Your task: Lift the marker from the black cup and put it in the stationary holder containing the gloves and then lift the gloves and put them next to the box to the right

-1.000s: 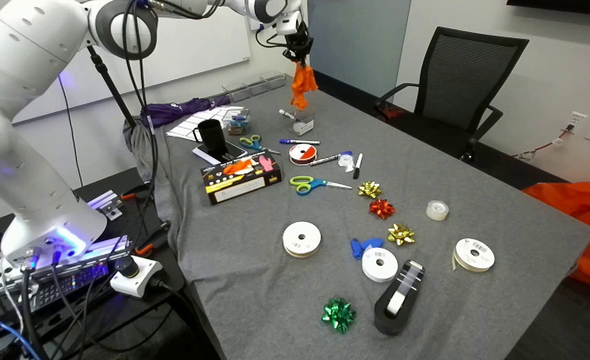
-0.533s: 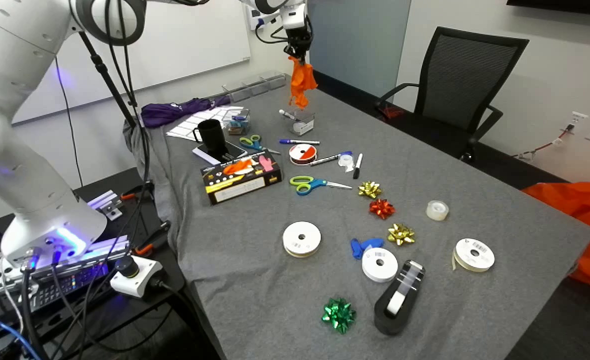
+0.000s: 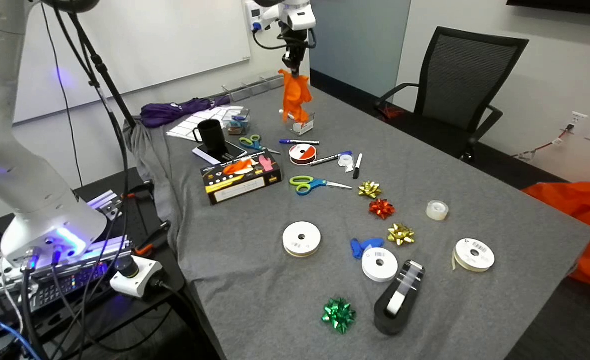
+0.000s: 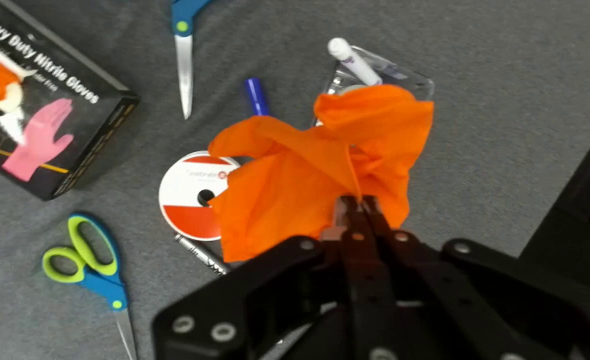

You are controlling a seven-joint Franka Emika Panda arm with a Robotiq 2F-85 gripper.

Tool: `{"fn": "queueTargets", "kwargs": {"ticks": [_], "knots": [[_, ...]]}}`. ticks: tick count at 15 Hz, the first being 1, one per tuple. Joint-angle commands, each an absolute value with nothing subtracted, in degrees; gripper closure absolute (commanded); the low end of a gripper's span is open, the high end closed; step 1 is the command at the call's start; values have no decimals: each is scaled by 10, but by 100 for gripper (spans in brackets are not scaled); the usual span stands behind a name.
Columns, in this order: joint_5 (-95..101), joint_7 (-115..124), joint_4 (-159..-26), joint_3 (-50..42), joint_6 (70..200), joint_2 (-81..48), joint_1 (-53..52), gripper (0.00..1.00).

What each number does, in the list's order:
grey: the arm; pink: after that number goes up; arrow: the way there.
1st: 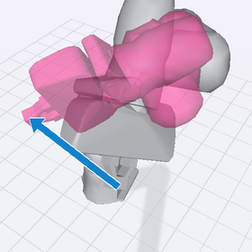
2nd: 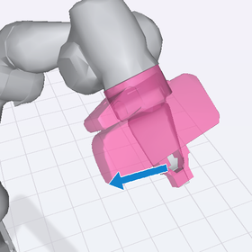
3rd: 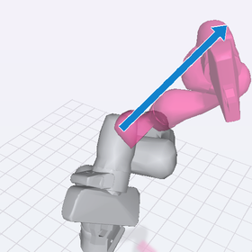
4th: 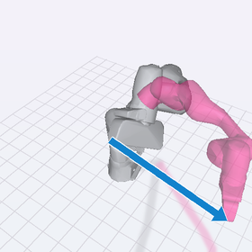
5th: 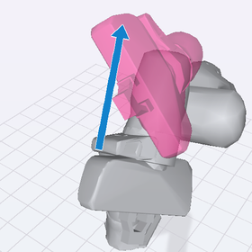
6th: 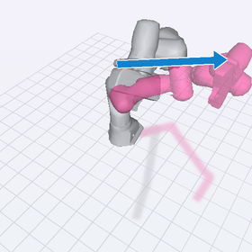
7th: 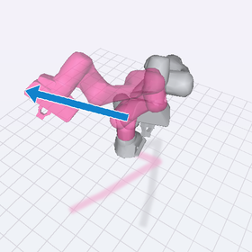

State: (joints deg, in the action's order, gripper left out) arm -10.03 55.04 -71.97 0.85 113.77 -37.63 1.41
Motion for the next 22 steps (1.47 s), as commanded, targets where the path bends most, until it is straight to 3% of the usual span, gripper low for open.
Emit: {"fn": "queueTargets", "kwargs": {"ticks": [1, 14, 22], "knots": [[-93, 441, -856, -8, 1133, -288, 23, 100], [-45, 44, -1204, -66, 1178, -71, 62, 100], [78, 9, -1306, -89, 1300, -51, 72, 100]]}}
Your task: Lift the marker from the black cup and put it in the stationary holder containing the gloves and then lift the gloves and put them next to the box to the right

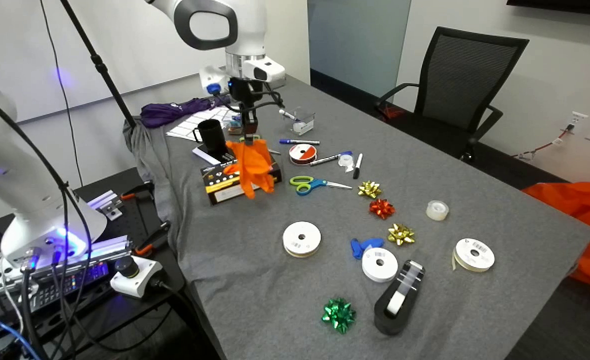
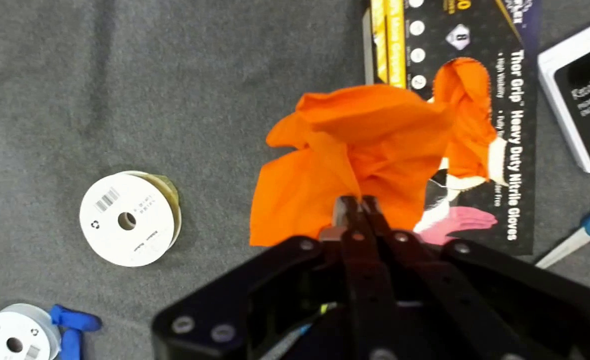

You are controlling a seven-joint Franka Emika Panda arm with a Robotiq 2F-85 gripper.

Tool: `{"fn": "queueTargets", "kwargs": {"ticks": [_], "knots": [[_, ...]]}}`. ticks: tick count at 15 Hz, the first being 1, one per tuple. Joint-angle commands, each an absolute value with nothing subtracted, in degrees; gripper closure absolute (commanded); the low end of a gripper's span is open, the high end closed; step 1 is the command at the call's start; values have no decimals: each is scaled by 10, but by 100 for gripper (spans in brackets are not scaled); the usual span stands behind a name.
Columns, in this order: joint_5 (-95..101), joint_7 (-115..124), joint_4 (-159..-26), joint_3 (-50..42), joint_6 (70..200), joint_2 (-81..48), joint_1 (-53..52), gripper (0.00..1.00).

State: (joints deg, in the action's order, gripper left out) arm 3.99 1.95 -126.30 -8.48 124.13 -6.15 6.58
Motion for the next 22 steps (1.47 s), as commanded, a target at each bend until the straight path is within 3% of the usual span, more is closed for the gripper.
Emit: {"fn": "queueTargets", "kwargs": {"ticks": [1, 13, 14, 16, 22], "knots": [[93, 13, -1317, -90, 1321, -56, 72, 100], [212, 6, -1365, -94, 1345, -93, 68, 100], [217, 9, -1366, -94, 1353, -94, 68, 73], [219, 14, -1366, -93, 1357, -94, 66, 68], [141, 12, -1368, -78, 1339, -80, 63, 25]]}}
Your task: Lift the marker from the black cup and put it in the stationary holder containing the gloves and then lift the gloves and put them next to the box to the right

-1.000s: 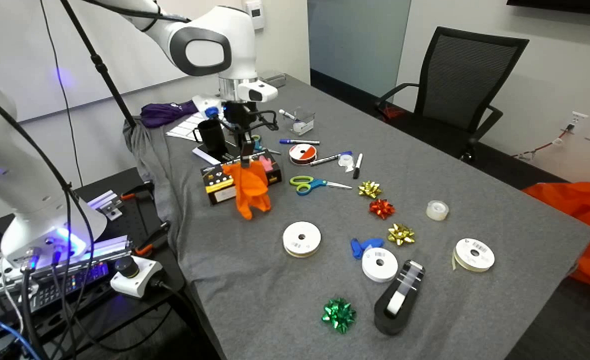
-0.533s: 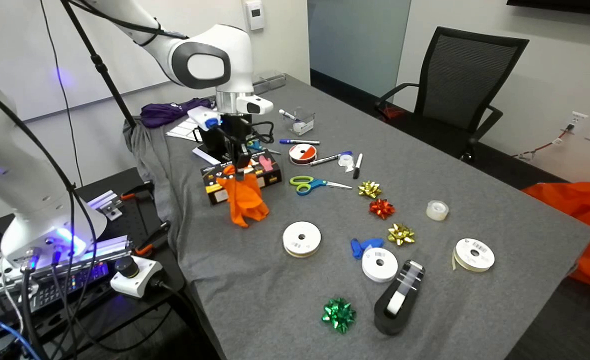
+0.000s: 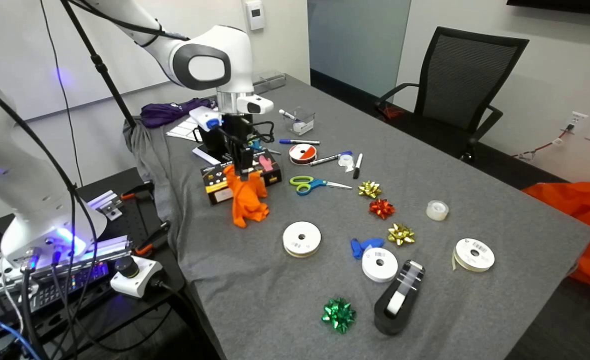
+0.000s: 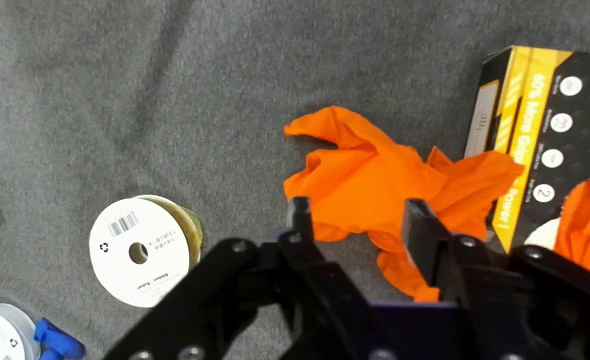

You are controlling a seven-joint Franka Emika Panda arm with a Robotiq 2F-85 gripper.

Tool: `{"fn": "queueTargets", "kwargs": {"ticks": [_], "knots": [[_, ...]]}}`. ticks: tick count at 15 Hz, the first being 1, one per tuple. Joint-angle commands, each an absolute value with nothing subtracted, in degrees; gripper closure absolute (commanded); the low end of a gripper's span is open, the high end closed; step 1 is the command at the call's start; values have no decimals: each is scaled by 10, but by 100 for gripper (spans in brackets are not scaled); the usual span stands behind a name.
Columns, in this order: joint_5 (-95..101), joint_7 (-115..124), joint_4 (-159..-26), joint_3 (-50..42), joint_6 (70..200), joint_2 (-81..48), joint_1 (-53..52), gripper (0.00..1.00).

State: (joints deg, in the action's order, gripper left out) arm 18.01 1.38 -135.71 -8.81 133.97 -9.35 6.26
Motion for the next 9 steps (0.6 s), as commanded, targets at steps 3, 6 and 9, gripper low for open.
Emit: {"fn": "queueTargets", "kwargs": {"ticks": [3, 6, 9], "knots": [[82, 7, -1367, -67, 1336, -75, 62, 4], [26, 8, -1362, -58, 1347, -78, 60, 0], [-31, 23, -1351, -47, 1357, -83, 55, 0]]}}
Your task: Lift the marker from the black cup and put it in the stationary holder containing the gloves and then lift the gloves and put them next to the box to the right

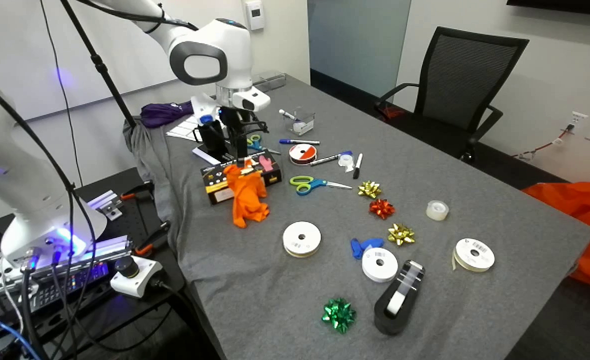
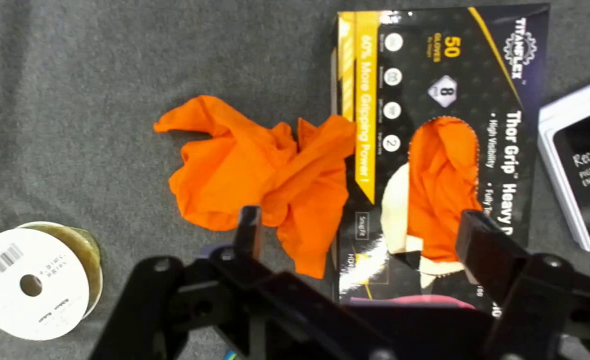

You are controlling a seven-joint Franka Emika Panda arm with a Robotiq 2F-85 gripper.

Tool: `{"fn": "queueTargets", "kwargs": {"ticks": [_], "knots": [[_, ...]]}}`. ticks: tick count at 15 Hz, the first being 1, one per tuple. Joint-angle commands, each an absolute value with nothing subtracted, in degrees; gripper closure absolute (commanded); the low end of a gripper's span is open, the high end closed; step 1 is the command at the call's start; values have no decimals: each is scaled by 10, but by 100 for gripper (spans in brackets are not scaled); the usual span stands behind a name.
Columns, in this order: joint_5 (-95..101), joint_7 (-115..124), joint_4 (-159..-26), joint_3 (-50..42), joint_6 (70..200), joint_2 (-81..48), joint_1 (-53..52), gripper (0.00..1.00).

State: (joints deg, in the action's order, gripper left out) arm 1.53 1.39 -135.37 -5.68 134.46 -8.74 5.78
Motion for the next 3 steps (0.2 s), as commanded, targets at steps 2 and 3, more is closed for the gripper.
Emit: {"fn": "queueTargets", "kwargs": {"ticks": [2, 3], "knots": [[-67, 39, -1342, -39, 1360, -85, 49, 0], [-83, 51, -1336, -35, 1359, -87, 46, 0]]}}
